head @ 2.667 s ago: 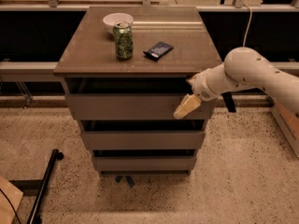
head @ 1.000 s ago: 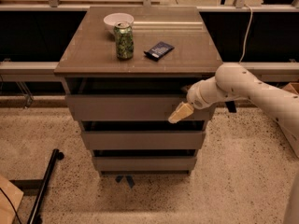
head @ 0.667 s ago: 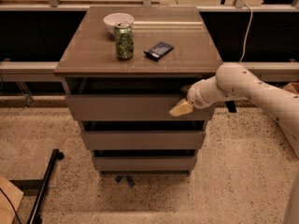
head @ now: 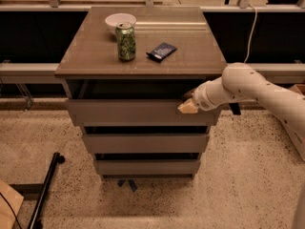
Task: Open top drawer
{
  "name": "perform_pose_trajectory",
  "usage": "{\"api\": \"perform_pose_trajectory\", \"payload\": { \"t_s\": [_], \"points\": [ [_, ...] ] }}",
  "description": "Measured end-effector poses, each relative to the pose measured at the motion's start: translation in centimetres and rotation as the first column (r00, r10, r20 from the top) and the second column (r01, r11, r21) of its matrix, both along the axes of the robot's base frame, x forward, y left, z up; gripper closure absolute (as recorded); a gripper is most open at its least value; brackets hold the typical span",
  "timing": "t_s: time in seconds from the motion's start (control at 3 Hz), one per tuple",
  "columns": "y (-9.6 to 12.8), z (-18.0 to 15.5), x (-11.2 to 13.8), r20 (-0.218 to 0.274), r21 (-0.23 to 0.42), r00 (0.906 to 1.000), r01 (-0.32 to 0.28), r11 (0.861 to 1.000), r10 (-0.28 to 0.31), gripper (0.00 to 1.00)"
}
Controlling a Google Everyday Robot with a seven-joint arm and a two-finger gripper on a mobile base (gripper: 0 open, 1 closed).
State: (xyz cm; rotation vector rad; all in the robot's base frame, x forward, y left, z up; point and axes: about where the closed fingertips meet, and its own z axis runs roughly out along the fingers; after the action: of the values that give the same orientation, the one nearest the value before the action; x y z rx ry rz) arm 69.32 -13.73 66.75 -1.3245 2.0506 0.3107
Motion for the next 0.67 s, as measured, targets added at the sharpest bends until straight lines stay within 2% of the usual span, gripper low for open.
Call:
{"api": "perform_pose_trajectory", "payload": {
  "t_s": [0.33, 0.67],
  "points": [
    [0.00, 0.37, 0.00, 0.000, 0.000, 1.0000, 0.000, 1.000, 0.000, 1.00],
    [0.00, 0.38, -0.02, -0.001, 0.000, 1.0000, 0.000, 1.000, 0.000, 1.00]
  ]
}}
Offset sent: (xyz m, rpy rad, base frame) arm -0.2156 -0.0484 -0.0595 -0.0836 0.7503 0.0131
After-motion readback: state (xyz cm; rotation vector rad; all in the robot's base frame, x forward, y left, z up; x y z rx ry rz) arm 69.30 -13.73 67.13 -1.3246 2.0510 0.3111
